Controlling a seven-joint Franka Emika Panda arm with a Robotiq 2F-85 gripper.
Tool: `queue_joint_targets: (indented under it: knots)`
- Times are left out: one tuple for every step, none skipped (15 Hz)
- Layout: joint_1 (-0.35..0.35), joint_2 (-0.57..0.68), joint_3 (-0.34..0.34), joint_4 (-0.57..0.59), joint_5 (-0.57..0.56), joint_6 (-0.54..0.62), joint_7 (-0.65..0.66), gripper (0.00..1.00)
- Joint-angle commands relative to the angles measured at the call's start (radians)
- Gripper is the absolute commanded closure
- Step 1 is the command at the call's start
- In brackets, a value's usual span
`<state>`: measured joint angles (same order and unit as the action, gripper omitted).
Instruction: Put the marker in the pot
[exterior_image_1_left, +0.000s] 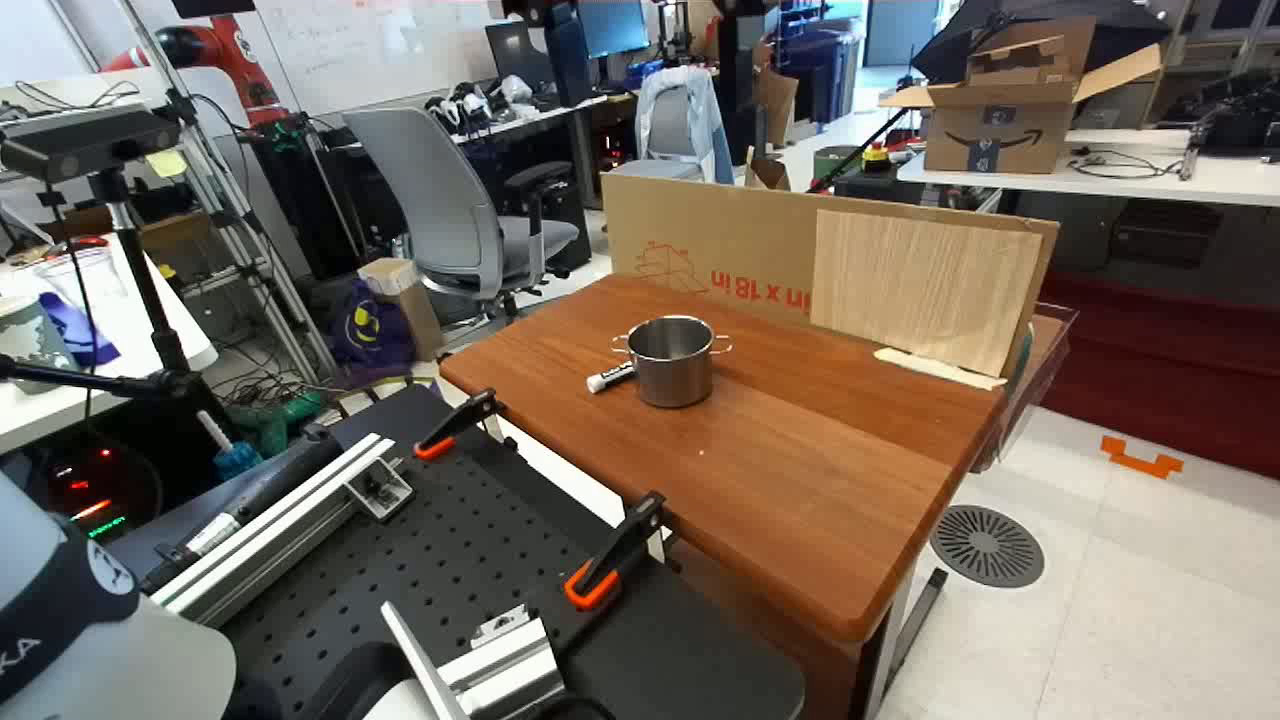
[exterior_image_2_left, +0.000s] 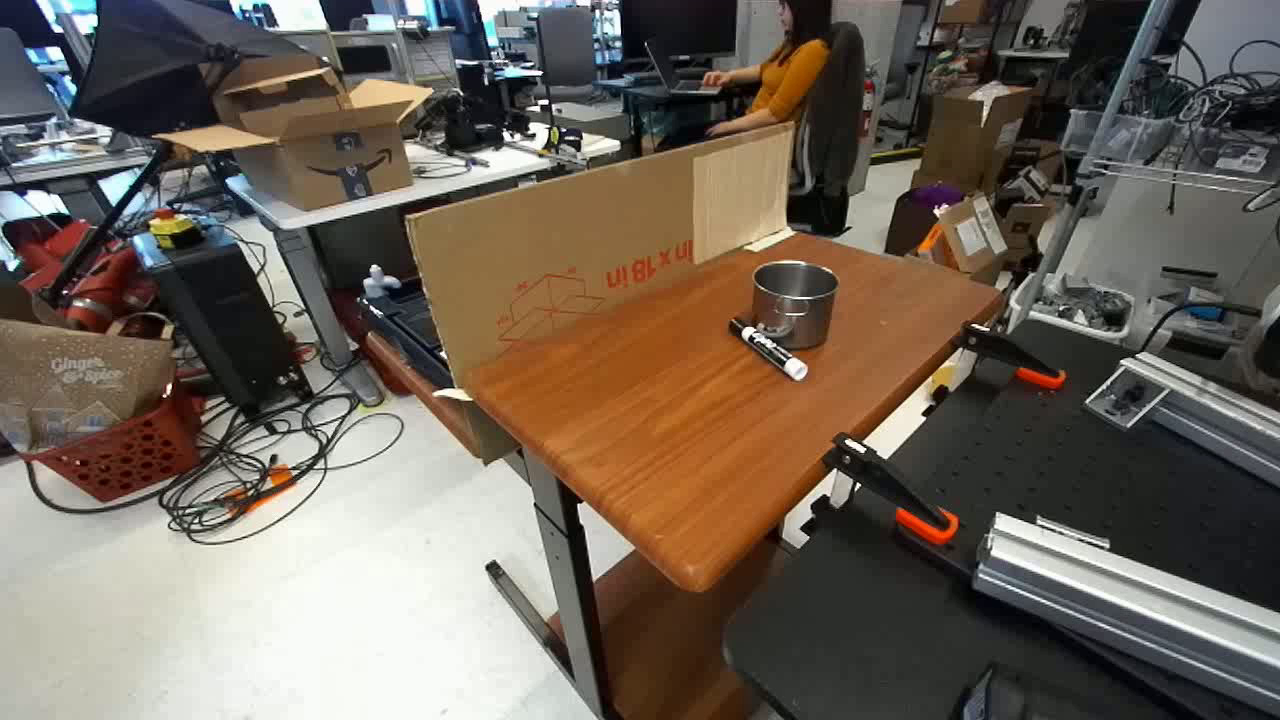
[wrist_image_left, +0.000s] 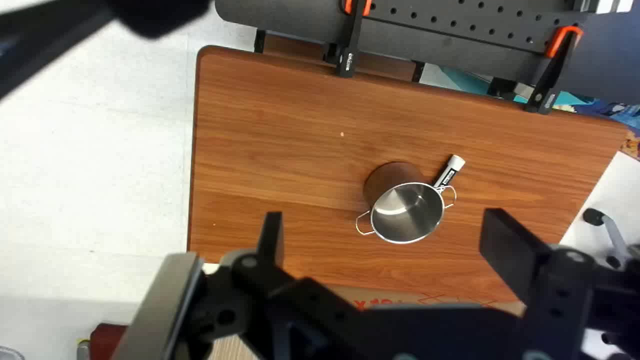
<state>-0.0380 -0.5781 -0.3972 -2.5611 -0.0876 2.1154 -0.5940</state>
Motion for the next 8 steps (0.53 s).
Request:
queue_joint_targets:
  knots:
    - [-0.026, 0.006, 0.024, 0.002, 0.017, -0.001, -0.013, 0.00]
    - [-0.024, 0.007, 0.031, 0.000, 0.022, 0.002, -0.004, 0.00]
    - [-0.022, 0.011, 0.038, -0.001, 0.022, 0.005, 0.001, 0.00]
    - [-0.019, 0.014, 0.050, -0.002, 0.025, 0.003, 0.015, 0.00]
    - [-0.016, 0.015, 0.061, -0.005, 0.027, 0.007, 0.026, 0.00]
    - [-0.011, 0.018, 0.073, -0.006, 0.031, 0.006, 0.035, 0.00]
    - [-0.007, 0.019, 0.085, -0.008, 0.036, 0.008, 0.047, 0.00]
    - [-0.003, 0.019, 0.101, -0.016, 0.041, 0.015, 0.070, 0.00]
